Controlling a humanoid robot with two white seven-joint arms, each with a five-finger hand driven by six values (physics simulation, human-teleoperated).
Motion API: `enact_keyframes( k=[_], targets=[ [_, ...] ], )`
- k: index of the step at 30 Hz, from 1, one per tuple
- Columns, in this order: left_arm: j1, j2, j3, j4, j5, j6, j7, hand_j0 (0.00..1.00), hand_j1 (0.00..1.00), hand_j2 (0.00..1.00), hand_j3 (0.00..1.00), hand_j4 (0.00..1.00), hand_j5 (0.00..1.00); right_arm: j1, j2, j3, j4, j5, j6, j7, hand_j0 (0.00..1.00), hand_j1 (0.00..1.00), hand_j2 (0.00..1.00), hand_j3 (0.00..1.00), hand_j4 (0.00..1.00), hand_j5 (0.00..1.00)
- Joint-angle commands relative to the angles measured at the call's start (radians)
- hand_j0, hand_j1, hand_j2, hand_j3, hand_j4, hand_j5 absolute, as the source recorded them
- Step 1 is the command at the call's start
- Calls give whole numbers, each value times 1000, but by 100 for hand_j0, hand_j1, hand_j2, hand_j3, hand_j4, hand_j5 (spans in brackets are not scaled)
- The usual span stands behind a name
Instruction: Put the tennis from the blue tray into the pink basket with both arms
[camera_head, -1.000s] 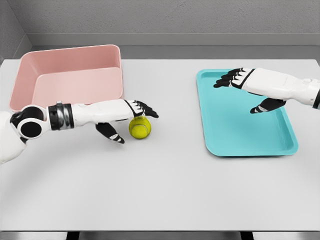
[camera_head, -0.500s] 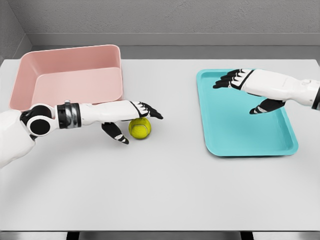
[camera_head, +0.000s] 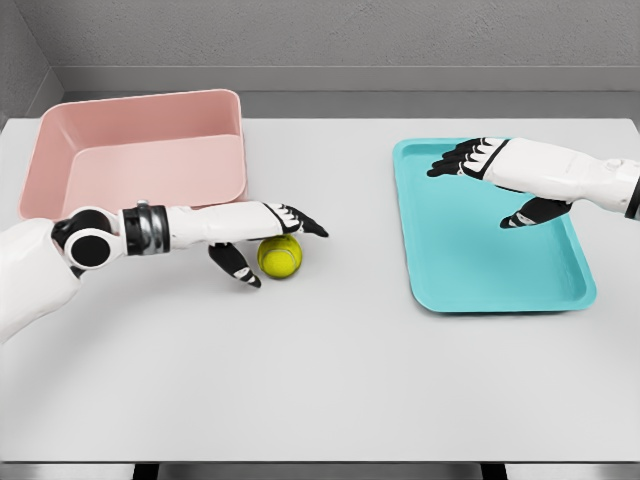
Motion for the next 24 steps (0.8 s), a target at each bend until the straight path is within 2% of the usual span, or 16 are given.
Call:
enact_keyframes(
  k=[1,24],
  targets=[
    [0,-5,1,13,7,2,0,100,100,100,100,100,100,0,1,0,1,-7,3,-1,100,100,100,100,100,100],
    [0,-20,-1,27,4,2,-2,100,100,100,100,100,100,0,-2,0,1,-7,3,-2,100,100,100,100,100,100]
  ],
)
